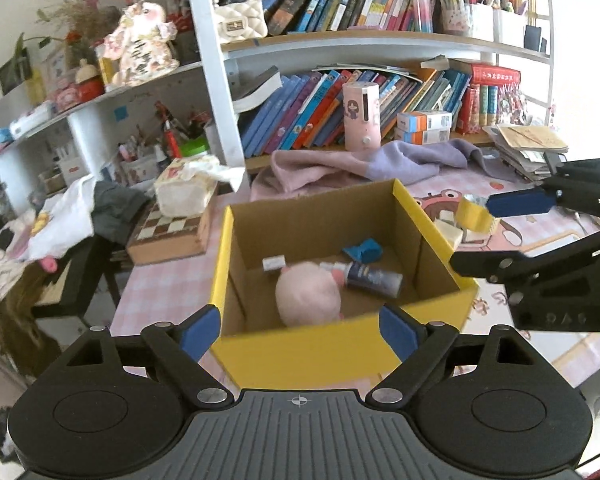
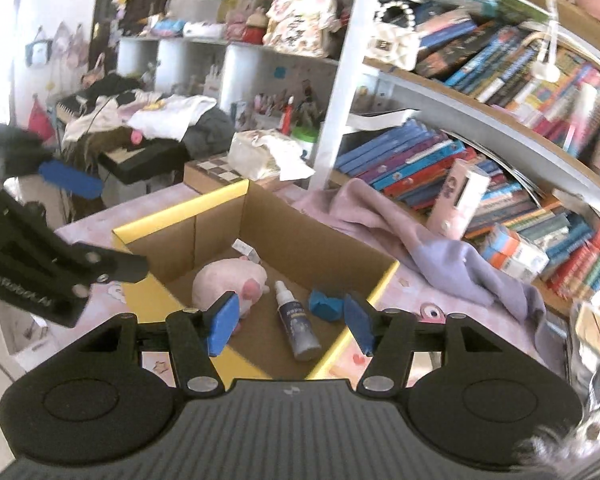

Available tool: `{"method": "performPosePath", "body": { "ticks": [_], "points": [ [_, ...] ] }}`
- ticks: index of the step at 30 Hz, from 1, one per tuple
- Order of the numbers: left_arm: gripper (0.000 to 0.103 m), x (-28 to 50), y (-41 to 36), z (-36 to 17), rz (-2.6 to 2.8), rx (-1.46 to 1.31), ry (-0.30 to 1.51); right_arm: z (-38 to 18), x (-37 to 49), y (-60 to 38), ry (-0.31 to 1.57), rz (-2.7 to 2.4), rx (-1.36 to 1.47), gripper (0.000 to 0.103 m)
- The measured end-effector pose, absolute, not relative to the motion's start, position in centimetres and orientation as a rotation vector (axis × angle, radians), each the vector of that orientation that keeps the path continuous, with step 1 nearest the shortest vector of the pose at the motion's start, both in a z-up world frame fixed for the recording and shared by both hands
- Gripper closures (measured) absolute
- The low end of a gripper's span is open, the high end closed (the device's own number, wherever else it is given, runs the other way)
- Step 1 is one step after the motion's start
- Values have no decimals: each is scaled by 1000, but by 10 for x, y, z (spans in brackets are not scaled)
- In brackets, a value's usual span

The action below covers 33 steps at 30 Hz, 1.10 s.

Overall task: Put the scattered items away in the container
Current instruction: 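Withdraw both tools from the box and move toward the tape and blocks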

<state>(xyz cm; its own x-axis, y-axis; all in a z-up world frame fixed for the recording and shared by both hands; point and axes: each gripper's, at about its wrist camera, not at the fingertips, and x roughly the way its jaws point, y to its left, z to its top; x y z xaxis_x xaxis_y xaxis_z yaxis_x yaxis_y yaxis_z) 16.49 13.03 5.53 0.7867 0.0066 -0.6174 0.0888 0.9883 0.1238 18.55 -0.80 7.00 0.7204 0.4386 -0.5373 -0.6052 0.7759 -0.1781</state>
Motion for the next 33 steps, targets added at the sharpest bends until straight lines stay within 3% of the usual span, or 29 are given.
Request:
{"method": "performPosePath", "body": {
  "ticks": [19, 22, 33],
  "points": [
    [13, 52, 112, 30, 12, 75, 668, 44, 57, -34, 526, 548, -302, 44],
    [8, 35, 108, 22, 20, 71, 668, 38, 41, -36, 538, 541, -297, 43],
    [7, 23, 98, 2, -15, 28, 733, 22, 23, -49, 607, 464, -283, 37]
  ]
}}
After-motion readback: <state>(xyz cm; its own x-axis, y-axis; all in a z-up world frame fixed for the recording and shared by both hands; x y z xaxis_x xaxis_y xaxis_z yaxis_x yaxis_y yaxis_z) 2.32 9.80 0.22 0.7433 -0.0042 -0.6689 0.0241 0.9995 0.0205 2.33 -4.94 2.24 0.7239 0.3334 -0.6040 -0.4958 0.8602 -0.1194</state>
